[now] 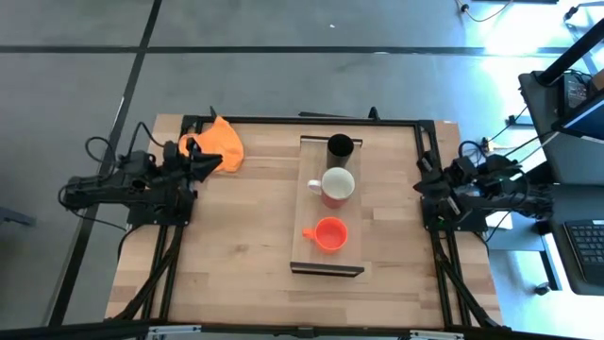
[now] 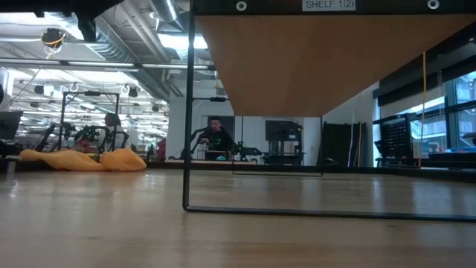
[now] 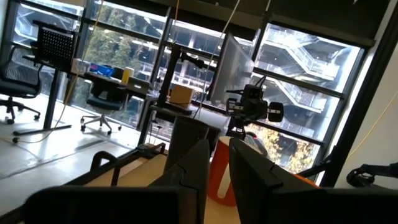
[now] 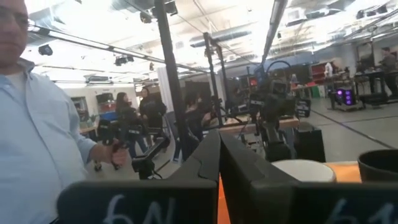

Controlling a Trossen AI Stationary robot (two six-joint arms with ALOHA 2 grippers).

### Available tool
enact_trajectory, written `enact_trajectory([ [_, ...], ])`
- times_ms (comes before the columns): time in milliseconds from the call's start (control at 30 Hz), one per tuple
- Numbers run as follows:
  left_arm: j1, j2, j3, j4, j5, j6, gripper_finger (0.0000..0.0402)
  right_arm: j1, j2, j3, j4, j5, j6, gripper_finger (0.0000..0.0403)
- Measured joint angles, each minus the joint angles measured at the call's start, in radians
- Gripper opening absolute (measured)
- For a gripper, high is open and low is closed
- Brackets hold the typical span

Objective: Stack small to large cups/mugs on shelf
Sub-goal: Return to Home Position

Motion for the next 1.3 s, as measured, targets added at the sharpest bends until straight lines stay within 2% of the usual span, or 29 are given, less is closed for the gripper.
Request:
enact_trajectory([
  [400, 0.000, -0.039, -0.074, -0.012, -0.032, 0.005, 0.0057, 0.000, -0.101, -0.126, 0.011, 0.007, 0.022, 0.0009],
  [667, 0.000, -0.038, -0.127, -0.032, -0.051, -0.033, 0.0057, 0.000, -0.101, -0.198, 0.033, 0.022, 0.012, 0.0009],
  [967, 0.000, -0.038, -0.207, -0.032, -0.051, -0.127, 0.0057, 0.000, -0.102, -0.255, 0.035, 0.015, -0.116, 0.0009],
  [1300, 0.000, -0.038, -0.234, -0.043, -0.095, -0.130, 0.0057, 0.000, -0.102, -0.315, 0.033, 0.013, -0.138, 0.0009],
])
